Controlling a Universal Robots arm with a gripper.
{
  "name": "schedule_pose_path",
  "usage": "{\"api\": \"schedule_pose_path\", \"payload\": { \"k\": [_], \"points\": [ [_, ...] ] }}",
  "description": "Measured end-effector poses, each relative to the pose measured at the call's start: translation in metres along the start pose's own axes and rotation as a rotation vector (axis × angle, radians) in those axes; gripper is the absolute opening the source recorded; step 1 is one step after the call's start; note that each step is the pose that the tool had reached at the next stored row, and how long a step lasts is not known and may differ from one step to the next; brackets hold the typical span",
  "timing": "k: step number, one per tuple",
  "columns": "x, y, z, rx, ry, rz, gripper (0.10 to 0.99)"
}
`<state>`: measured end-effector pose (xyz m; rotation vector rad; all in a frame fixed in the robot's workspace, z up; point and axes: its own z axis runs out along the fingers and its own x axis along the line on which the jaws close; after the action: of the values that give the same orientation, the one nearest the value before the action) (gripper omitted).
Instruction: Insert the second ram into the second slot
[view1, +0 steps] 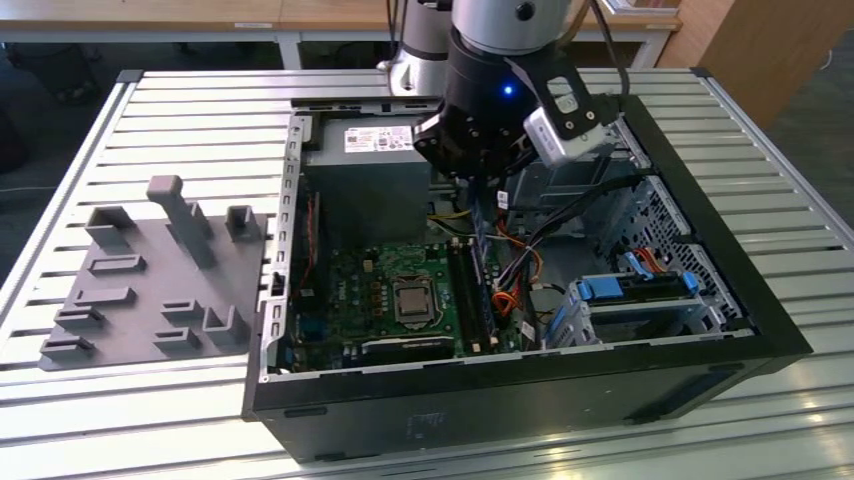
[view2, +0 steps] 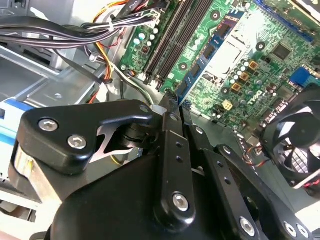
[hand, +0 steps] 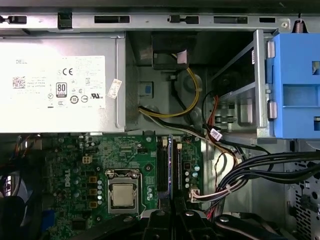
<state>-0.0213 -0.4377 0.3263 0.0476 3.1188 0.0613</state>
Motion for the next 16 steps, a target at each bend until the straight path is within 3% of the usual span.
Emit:
{"api": "schedule_pose_path", "payload": {
  "k": [3,6,16],
  "points": [
    [0.0000,-0.0005,0.0051,0.000,0.0007,-0.003,0.137],
    [-0.0001,-0.0011,0.0097,0.000,0.0077,-0.009,0.137],
    [0.0001,-0.0027,0.0205,0.000,0.0092,-0.031,0.137]
  ]
}}
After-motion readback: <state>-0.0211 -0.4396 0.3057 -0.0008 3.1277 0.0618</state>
